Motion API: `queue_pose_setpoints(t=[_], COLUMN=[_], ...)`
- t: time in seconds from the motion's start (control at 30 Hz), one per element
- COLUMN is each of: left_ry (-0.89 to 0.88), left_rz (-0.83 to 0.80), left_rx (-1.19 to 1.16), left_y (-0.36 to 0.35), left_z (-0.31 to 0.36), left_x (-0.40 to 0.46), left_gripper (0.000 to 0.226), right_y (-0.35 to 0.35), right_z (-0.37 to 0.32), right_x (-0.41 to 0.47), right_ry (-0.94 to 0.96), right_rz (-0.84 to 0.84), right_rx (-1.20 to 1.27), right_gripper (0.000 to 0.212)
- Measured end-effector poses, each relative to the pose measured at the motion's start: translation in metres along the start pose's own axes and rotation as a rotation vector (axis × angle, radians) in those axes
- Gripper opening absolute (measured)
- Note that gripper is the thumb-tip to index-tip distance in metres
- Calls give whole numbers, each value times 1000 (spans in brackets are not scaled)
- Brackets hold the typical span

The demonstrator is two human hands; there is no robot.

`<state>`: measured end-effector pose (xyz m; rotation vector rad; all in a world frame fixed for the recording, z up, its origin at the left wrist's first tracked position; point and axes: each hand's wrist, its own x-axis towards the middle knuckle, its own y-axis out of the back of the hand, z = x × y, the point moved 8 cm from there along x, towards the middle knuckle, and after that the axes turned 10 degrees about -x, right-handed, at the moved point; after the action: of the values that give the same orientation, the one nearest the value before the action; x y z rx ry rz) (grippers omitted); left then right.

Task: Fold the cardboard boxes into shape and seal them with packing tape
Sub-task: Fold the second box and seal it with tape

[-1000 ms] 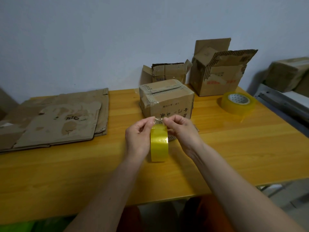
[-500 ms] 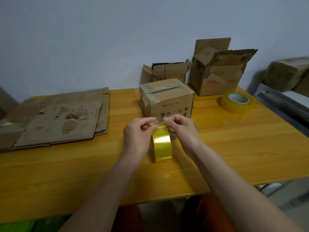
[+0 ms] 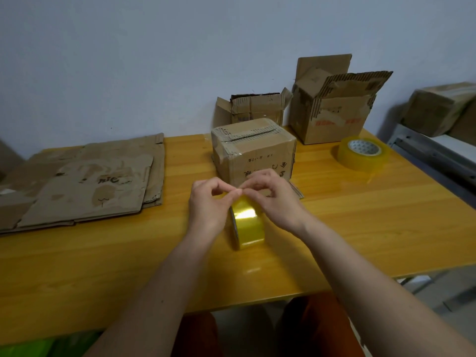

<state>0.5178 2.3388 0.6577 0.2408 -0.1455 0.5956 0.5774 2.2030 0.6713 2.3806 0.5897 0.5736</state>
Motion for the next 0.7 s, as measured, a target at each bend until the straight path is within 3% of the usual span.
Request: queue_pose_setpoints(t=[0.1,0.17,0.23,0.33,0.4,0.47,0.57,0.7], left_ry=[91,125,158,175,171,127,30,-66], left_rz=[-7,28,68,97,52,6,3,-55], left_rx=[-172,-244,-313,-422,-484,-447,-237,-4], left_y=[-4,-5,-8,-24,-45,-63,-73,-86], left_z=[-9,-11,-13,-8,-2,6,11,4], left_x=[-1,-2,-2,-2,-3,-3,-2,-2], left_gripper=[15,18,18,20,17,21,47,29], right_y=[5,9,9,10,25,46,80,97], right_z=[4,9,19,24,25,32,53,105], right_x=[0,-4,-10,-22,-26,-27,-31,-43], right_ry=[-41,-106,-227,-261,-231,-204,-243,-338], right_rz=[42,50,-47,-253,-217,-130,1,-91], right_rx=[-32,72,130,139,148,-114,-752,-1061], right_gripper=[10,34,56,41,27,22,26,38])
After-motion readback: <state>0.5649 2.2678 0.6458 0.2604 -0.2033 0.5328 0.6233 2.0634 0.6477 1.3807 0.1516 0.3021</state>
